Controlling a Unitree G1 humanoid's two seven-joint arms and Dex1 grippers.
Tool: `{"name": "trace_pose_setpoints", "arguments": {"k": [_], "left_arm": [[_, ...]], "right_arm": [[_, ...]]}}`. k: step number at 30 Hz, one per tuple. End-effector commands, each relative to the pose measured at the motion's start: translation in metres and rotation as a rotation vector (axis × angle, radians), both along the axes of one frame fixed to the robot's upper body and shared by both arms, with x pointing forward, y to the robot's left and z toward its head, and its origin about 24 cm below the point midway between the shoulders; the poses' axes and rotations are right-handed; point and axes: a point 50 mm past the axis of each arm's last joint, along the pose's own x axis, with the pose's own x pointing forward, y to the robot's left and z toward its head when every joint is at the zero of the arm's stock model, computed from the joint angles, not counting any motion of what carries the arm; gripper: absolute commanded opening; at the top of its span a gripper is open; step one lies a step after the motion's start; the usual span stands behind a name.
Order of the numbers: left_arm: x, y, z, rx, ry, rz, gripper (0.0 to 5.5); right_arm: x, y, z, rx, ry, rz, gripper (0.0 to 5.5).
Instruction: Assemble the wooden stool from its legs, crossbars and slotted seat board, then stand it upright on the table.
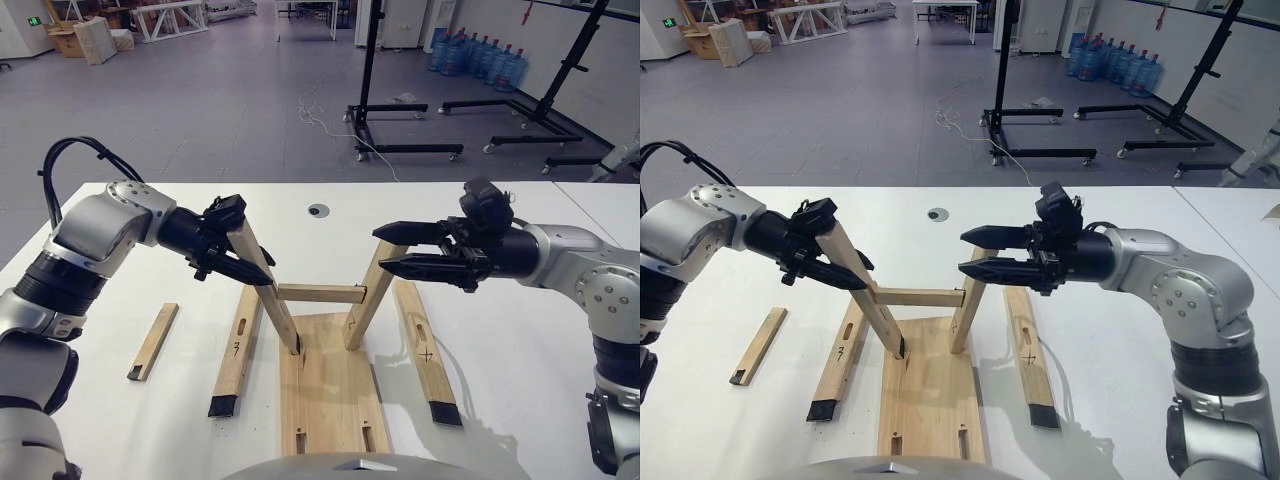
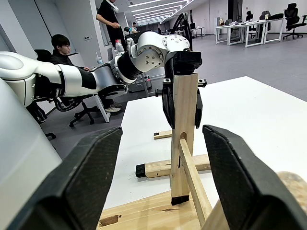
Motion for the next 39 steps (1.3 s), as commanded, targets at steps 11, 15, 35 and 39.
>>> {"name": "trace_pose_setpoints", "arguments": {"k": [11, 15, 35, 39], "left_arm": [[-0.029, -0.024, -0.068, 0.274, 0.224, -0.182, 2.05], [-0.030, -0.025, -0.067, 0.306, 0.211, -0.215, 2.05], [-0.035, -0.059, -0.038, 0.383, 0.011, -0.468, 2.05], [-0.037, -0.066, -0.030, 0.375, -0.016, -0.504, 2.05]], "right_arm": [[-0.011, 0.006, -0.029, -0.049, 0.139, -0.050, 3.08], [-0.014, 0.007, -0.032, -0.038, 0.147, -0.069, 3.08], [-0.021, 0.012, -0.044, 0.015, 0.174, -0.146, 3.08], [-0.022, 0.013, -0.045, 0.022, 0.172, -0.160, 3.08]]}}
